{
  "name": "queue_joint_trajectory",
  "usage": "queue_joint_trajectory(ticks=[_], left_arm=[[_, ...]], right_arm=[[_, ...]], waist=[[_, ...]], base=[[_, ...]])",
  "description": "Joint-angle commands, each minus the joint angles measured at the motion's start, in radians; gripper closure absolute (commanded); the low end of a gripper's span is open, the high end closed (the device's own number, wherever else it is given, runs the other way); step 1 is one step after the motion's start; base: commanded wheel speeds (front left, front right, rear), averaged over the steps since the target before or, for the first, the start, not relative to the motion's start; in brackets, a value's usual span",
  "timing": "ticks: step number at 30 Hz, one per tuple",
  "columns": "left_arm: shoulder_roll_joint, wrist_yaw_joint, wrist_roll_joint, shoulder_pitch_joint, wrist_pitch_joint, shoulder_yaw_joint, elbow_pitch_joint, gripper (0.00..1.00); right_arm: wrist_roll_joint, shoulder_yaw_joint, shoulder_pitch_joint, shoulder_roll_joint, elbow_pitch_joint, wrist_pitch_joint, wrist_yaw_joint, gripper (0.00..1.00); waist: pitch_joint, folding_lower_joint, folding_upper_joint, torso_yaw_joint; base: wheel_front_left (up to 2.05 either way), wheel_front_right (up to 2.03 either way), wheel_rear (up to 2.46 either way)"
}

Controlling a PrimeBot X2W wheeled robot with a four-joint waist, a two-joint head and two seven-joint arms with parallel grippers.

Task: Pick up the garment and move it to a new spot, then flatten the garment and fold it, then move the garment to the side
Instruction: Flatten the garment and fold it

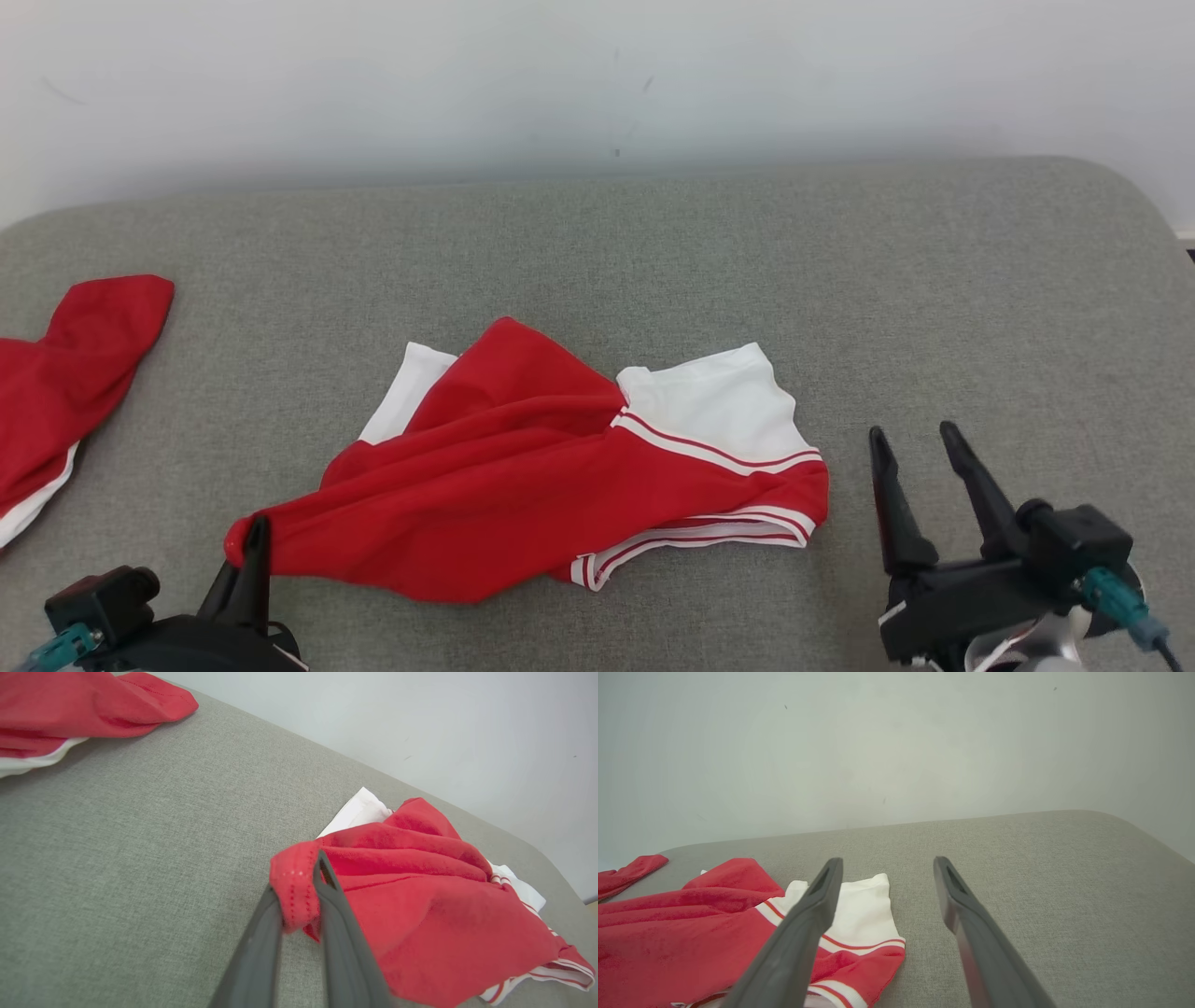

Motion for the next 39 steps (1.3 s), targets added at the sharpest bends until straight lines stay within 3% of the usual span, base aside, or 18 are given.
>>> queue_joint_trajectory(ticks=[1,8,12,19,31,32,33,34,39], left_arm=[[0.003,-0.003,0.008,-0.011,-0.008,-0.001,0.002,1.0],[-0.005,0.0,0.023,-0.04,-0.013,-0.018,-0.012,1.0],[-0.015,-0.008,0.037,-0.088,-0.006,-0.044,-0.013,1.0],[-0.061,-0.044,0.072,-0.222,-0.027,-0.102,0.019,1.0],[-0.078,-0.063,0.092,-0.295,-0.055,-0.136,0.077,1.0],[-0.078,-0.064,0.096,-0.298,-0.058,-0.137,0.077,1.0],[-0.076,-0.063,0.101,-0.302,-0.061,-0.138,0.074,1.0],[-0.075,-0.061,0.104,-0.305,-0.067,-0.137,0.071,1.0],[-0.057,-0.044,0.13,-0.311,-0.092,-0.127,0.039,1.0]], right_arm=[[0.013,-0.008,-0.027,-0.01,0.006,-0.003,-0.001,0.0],[0.075,-0.026,-0.145,-0.057,0.109,0.018,-0.001,0.0],[0.128,-0.006,-0.27,-0.118,0.235,0.06,-0.001,0.0],[0.229,0.153,-0.5,-0.259,0.447,0.115,-0.001,0.0],[0.33,0.394,-0.621,-0.321,0.585,0.135,-0.001,0.0],[0.337,0.406,-0.624,-0.324,0.595,0.136,-0.001,0.53],[0.344,0.413,-0.628,-0.325,0.601,0.122,-0.001,0.68],[0.351,0.417,-0.63,-0.328,0.609,0.115,-0.001,1.0],[0.368,0.4,-0.643,-0.337,0.605,0.024,-0.001,1.0]], waist=[[0.008,0.0,0.0,0.003],[0.047,0.0,0.0,0.017],[0.105,0.0,0.0,0.049],[0.248,0.0,0.0,0.132],[0.287,0.0,0.0,0.154],[0.286,0.0,0.0,0.155],[0.285,0.0,0.0,0.155],[0.284,0.0,0.0,0.155],[0.252,0.0,0.0,0.145]], base=[[0.0,0.0,0.0],[0.0,0.0,0.0],[0.0,0.0,0.0],[0.0,0.0,0.0],[0.0,0.0,0.0],[0.0,0.0,0.0],[0.0,0.0,0.0],[0.0,0.0,0.0],[0.0,0.0,0.0]])
